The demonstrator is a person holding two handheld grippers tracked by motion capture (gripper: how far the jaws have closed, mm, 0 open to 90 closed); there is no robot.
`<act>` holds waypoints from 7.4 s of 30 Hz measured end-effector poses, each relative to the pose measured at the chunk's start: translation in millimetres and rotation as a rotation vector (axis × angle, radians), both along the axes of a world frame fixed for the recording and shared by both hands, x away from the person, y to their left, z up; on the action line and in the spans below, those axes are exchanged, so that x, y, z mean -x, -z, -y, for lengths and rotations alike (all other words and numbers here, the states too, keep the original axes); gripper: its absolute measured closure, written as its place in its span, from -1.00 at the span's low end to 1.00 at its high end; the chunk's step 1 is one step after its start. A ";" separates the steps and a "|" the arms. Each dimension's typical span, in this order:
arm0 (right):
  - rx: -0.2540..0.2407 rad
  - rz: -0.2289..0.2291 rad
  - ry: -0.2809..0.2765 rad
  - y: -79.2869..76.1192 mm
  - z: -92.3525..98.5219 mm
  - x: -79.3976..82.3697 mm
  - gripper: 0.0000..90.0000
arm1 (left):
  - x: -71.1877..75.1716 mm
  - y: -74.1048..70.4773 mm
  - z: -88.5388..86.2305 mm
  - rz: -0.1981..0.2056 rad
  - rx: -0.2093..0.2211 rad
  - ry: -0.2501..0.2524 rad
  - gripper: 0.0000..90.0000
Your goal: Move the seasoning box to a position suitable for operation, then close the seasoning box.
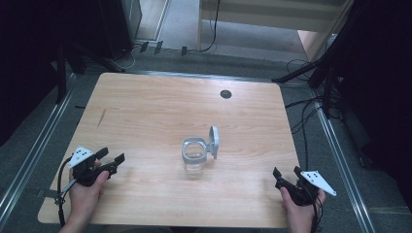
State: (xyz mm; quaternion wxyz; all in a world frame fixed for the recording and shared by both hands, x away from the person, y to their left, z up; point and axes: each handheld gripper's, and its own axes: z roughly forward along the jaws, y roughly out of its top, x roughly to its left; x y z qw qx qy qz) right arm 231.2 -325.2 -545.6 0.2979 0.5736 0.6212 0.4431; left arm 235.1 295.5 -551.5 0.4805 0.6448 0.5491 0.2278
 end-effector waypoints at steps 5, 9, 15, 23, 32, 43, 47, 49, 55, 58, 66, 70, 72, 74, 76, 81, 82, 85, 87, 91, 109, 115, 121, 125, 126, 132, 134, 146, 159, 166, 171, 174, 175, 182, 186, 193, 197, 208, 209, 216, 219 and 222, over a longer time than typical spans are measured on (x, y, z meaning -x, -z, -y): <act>0.017 0.037 0.017 -1.1 -1.3 4.2 -0.26 | 1.0 -0.3 1.6 0.014 -0.011 -0.012 -0.30; 0.002 0.044 -0.015 -3.5 -8.4 7.4 -0.02 | 2.7 -0.7 3.2 0.028 -0.032 -0.026 -0.18; -0.003 0.068 -0.081 -12.2 -33.4 9.4 0.19 | 3.7 -1.2 7.1 0.031 -0.070 -0.032 0.14; -0.036 0.058 -0.131 -18.6 -56.7 9.4 0.44 | 2.5 -6.4 13.8 0.011 -0.078 -0.011 0.42; -0.105 0.069 -0.211 -31.8 -88.6 15.0 1.00 | -4.4 -20.2 45.9 0.008 -0.021 0.108 0.91; -0.111 0.022 -0.370 -30.7 -146.2 5.0 1.00 | -19.2 -27.7 104.8 0.008 -0.026 0.275 1.00; -0.104 0.009 -0.395 -27.4 -160.9 -5.9 1.00 | -30.1 -29.0 125.1 0.007 -0.008 0.306 1.00; -0.097 0.001 -0.403 -25.4 -166.2 -11.2 1.00 | -32.5 -28.6 129.1 0.005 -0.003 0.310 1.00; -0.072 -0.014 -0.403 -19.2 -177.7 -25.5 1.00 | -43.9 -27.4 147.8 0.012 -0.007 0.323 1.00; -0.062 -0.014 -0.394 -17.8 -180.0 -30.9 1.00 | -45.7 -27.2 153.6 0.020 -0.007 0.332 1.00; -0.056 -0.022 -0.382 -17.8 -181.9 -50.2 1.00 | -49.2 -28.0 157.2 0.030 -0.005 0.345 1.00; -0.071 -0.017 -0.378 -18.1 -187.4 -63.2 1.00 | -51.4 -26.5 157.0 0.035 -0.011 0.342 1.00; -0.079 -0.019 -0.381 -17.9 -188.6 -66.0 1.00 | -52.2 -25.9 156.8 0.041 -0.005 0.340 0.99; -0.082 -0.029 -0.388 -17.6 -194.2 -73.3 1.00 | -53.7 -26.1 155.7 0.049 -0.001 0.338 0.98; -0.091 -0.026 -0.386 -17.9 -197.8 -74.9 1.00 | -55.5 -27.7 154.8 0.056 0.001 0.345 0.96; -0.092 -0.013 -0.325 -18.1 -198.3 -45.1 1.00 | -56.9 -32.9 153.9 0.078 0.003 0.357 0.95; -0.093 -0.018 -0.333 -18.1 -198.9 -39.6 1.00 | -57.5 -32.7 154.5 0.075 0.005 0.360 0.95; -0.087 -0.050 -0.352 -19.8 -204.9 -27.6 1.00 | -56.8 -32.8 155.7 0.069 0.006 0.369 0.95; -0.083 -0.055 -0.355 -20.5 -206.7 -25.7 1.00 | -54.1 -33.6 158.3 0.071 -0.001 0.380 0.95; -0.081 -0.053 -0.325 -23.1 -206.0 -27.2 1.00 | -47.0 -34.8 164.4 0.071 -0.010 0.407 0.95; -0.064 -0.021 -0.409 -30.3 -197.8 -55.0 1.00 | -24.0 -35.1 162.4 0.086 -0.011 0.410 0.78; -0.070 -0.004 -0.392 -37.3 -188.9 -61.8 1.00 | -17.6 -25.1 100.6 0.083 0.045 0.290 0.17; -0.062 -0.009 -0.403 -49.5 -182.3 -74.8 1.00 | -3.2 -5.3 34.7 0.034 0.000 0.177 0.01; -0.062 -0.001 -0.403 -57.6 -181.8 -82.2 1.00 | 7.2 -2.1 2.7 0.030 0.009 0.098 -0.04; -0.064 -0.002 -0.403 -60.5 -182.2 -84.6 1.00 | 10.1 -2.9 -5.0 0.037 -0.005 0.077 -0.05; -0.062 -0.002 -0.425 -74.9 -185.9 -100.8 1.00 | 16.1 -0.4 -31.3 0.045 0.008 0.010 -0.08; -0.064 -0.009 -0.430 -78.7 -187.0 -107.2 1.00 | 14.1 0.4 -31.3 0.046 0.021 -0.001 -0.11; -0.095 0.011 -0.436 -99.4 -196.6 -130.7 1.00 | 11.3 0.1 -30.9 0.007 -0.009 -0.064 -0.56; -0.123 0.060 -0.542 -114.7 -203.4 -121.4 1.00 | 10.4 0.2 -28.6 -0.002 -0.028 -0.062 -0.52; -0.110 0.057 -0.566 -113.7 -199.2 -107.9 1.00 | 10.4 0.2 -28.5 -0.004 -0.030 -0.063 -0.51; -0.097 0.066 -0.567 -107.0 -191.4 -92.4 1.00 | 10.3 0.2 -28.3 -0.004 -0.032 -0.063 -0.51; -0.097 0.069 -0.550 -103.8 -184.3 -87.4 0.89 | 10.3 0.3 -28.3 -0.004 -0.031 -0.064 -0.51; -0.090 0.070 -0.538 -102.8 -182.0 -86.1 0.76 | 10.3 0.2 -28.4 -0.004 -0.032 -0.063 -0.51; -0.047 0.076 -0.471 -98.4 -170.1 -82.8 -0.42 | 10.4 0.1 -28.3 -0.006 -0.034 -0.061 -0.50; -0.083 0.063 -0.412 -93.4 -153.0 -79.9 -0.69 | 10.3 0.1 -28.3 -0.005 -0.036 -0.061 -0.50; -0.057 0.055 -0.366 -82.5 -128.3 -71.9 -0.69 | 10.2 0.0 -28.3 -0.008 -0.036 -0.062 -0.50; -0.049 0.034 -0.340 -70.2 -107.0 -63.7 -0.68 | 10.2 0.0 -28.2 -0.009 -0.034 -0.064 -0.50; -0.026 -0.025 -0.262 -42.1 -64.0 -46.5 -0.67 | 10.1 0.1 -28.4 -0.011 -0.035 -0.067 -0.50; -0.020 -0.028 -0.252 -39.2 -60.1 -44.7 -0.67 | 10.1 0.1 -28.2 -0.010 -0.034 -0.067 -0.50; -0.021 -0.036 -0.212 -23.4 -29.2 -33.5 -0.66 | 10.2 0.1 -28.3 -0.008 -0.033 -0.071 -0.50; -0.025 -0.049 -0.185 -18.4 -15.9 -27.4 -0.66 | 10.2 0.2 -28.2 -0.008 -0.034 -0.071 -0.50; -0.018 -0.058 -0.170 -14.0 -4.3 -19.7 -0.66 | 10.2 0.2 -28.3 -0.008 -0.032 -0.072 -0.50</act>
